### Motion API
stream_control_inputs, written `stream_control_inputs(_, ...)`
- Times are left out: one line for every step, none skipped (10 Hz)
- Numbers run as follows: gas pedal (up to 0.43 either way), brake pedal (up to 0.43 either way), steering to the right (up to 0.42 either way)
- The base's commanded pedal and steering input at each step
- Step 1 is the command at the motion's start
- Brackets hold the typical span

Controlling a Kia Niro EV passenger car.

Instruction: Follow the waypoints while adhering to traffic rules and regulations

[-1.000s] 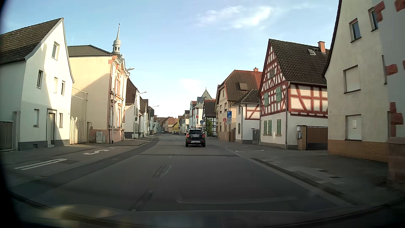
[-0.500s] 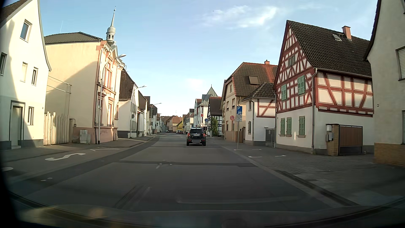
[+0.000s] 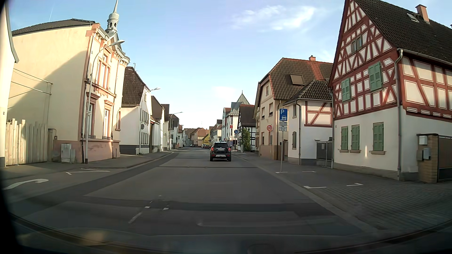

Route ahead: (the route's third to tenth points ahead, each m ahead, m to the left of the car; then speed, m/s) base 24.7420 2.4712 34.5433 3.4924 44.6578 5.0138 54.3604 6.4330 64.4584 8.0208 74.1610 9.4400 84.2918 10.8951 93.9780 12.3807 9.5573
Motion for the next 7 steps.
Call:
stream_control_inputs(0.177, 0.03, -0.022)
stream_control_inputs(0.177, 0.03, -0.022)
stream_control_inputs(0.177, 0.03, -0.019)
stream_control_inputs(0.177, 0.03, -0.015)
stream_control_inputs(0.177, 0.03, -0.014)
stream_control_inputs(0.177, 0.03, -0.015)
stream_control_inputs(0.177, 0.03, -0.015)
